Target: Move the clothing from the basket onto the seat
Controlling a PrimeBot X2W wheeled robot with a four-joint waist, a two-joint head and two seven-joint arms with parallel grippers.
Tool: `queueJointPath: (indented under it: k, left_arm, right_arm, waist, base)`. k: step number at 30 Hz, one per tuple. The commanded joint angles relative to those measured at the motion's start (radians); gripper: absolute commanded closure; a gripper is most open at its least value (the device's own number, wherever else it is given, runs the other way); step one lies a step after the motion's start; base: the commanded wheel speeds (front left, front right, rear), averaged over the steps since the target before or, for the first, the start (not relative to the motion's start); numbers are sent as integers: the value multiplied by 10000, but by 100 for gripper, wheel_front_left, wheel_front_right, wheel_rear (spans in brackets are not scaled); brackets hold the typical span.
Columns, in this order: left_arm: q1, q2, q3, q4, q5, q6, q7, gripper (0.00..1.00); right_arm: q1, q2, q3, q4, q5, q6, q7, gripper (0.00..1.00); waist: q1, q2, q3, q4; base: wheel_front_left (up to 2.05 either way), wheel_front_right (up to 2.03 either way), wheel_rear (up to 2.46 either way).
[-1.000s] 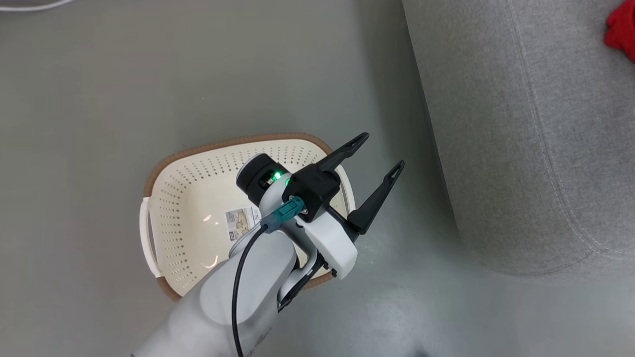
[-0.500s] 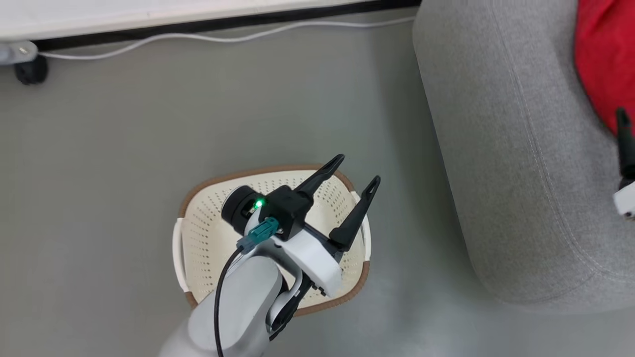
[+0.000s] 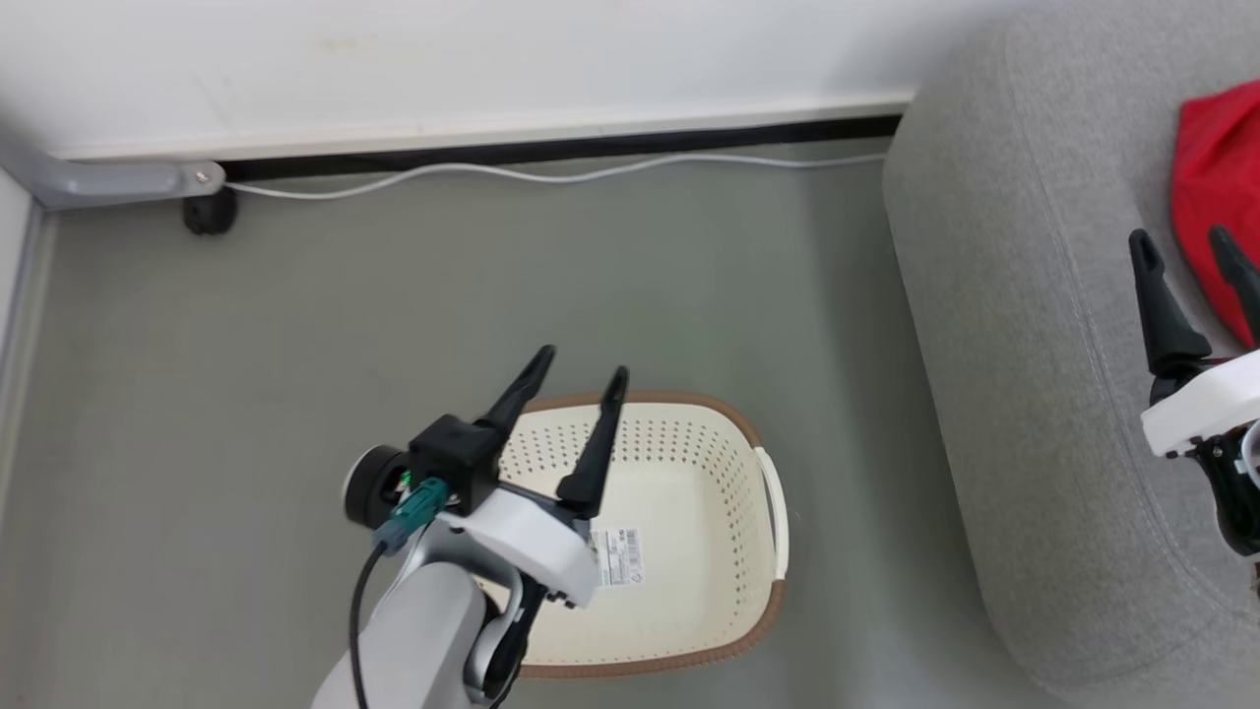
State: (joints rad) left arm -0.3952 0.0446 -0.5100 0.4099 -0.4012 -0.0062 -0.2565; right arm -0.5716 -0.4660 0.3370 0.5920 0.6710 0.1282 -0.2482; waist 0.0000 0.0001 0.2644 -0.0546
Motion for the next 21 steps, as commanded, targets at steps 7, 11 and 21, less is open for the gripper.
queueJointPath:
  k: [7, 11, 21]
  left_arm:
    - [888, 56, 1891, -391, 622, 219, -53, 0]
    - [1393, 56, 2727, -521, 967, 361, -53, 0]
    - [2505, 56, 4176, -910, 1636, 497, -53, 0]
  right_arm:
    - [872, 415, -445, -873, -710, 25, -135, 0]
    - [1266, 757, -684, -1145, -1069, 25, -135, 0]
    - [2267, 1599, -1288, -1816, -1936, 25, -135, 0]
  waist:
    - [0, -1, -937, 560]
    - [0, -1, -1308, 707]
    - [0, -1, -1942, 874]
  base:
    - [0, 0, 0]
    - [0, 0, 0]
    - [0, 0, 0]
